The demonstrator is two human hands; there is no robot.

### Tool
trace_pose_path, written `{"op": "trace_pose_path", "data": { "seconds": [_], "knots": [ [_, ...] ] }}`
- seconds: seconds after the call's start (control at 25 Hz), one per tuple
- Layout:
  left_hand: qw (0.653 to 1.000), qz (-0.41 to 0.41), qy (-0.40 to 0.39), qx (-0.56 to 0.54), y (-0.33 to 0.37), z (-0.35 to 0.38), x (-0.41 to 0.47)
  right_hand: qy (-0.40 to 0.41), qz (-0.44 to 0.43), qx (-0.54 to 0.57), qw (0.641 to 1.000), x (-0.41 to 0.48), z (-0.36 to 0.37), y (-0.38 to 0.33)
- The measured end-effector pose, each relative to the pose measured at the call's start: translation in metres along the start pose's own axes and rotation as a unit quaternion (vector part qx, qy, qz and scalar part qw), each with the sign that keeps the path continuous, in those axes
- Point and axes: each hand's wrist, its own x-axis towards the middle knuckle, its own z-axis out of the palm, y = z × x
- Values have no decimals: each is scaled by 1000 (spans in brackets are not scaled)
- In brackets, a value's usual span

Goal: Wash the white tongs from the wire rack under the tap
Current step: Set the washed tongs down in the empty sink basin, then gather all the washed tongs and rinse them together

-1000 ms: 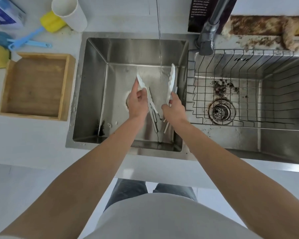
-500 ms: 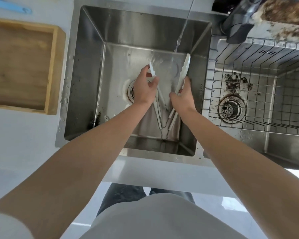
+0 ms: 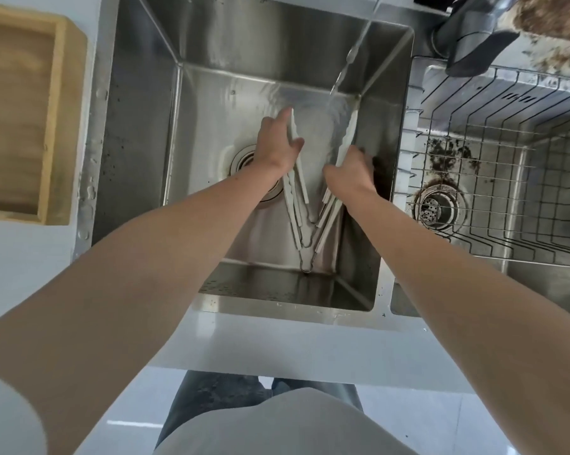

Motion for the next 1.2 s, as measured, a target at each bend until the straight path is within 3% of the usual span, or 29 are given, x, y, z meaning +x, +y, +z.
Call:
{"op": "trace_pose_path", "data": {
  "seconds": [0.2,0.36,0.52,0.72,0.88,1.2],
  "knots": [
    [998,-41,-42,31,-10,14,1,-22,23,-111,993,2,12,1],
    [996,-76,-43,21,-18,21,-14,-36,12,-283,959,-4,21,10],
    [994,-99,-27,40,-19,30,-30,-42,-21,-362,931,-11,31,21],
    [991,-127,9,-47,-18,36,-41,58,-24,-224,973,-20,38,36],
    [981,-103,26,-161,-24,34,-56,1,40,-177,983,-29,40,42],
    [941,-143,44,-303,-39,16,-91,-10,40,-99,994,-39,39,47]
  ]
}}
